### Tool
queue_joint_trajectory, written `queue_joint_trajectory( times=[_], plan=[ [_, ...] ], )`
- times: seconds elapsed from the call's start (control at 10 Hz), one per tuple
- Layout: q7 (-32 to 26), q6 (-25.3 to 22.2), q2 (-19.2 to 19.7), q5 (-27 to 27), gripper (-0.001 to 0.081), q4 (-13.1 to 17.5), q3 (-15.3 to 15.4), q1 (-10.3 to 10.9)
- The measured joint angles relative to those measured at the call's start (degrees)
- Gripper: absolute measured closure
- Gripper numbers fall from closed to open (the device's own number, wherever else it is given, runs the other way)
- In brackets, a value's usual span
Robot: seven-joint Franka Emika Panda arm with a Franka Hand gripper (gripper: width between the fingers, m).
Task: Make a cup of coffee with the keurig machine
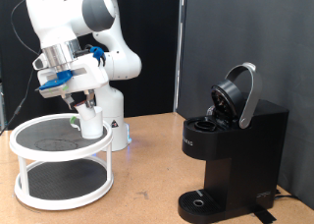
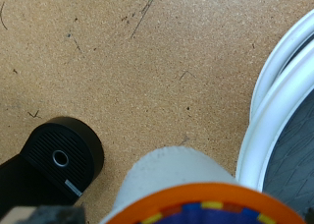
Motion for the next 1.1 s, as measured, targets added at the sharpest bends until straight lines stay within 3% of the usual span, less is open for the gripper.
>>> queue_joint_trajectory(
  times=[0.1, 0.3, 0.5, 0.7, 0.9, 1.0, 1.1],
  plan=[
    [-0.57, -1.68, 0.00, 1.82, 0.0343, 0.11, -0.17, 0.12],
    [-0.68, -9.31, 0.06, 7.38, 0.0343, 1.83, -0.63, 0.54],
    [2.56, -15.05, 0.33, 11.74, 0.0343, 3.96, -0.33, 0.85],
    [7.08, -14.69, 0.31, 15.98, 0.0343, 4.84, 1.32, 1.28],
    [10.73, -11.40, 0.15, 18.39, 0.0343, 5.19, 3.51, 1.50],
    [10.38, -11.79, 0.20, 18.33, 0.0343, 5.13, 3.44, 1.47],
    [10.34, -16.63, 0.62, 18.34, 0.0343, 5.86, 3.03, 1.47]
  ],
)
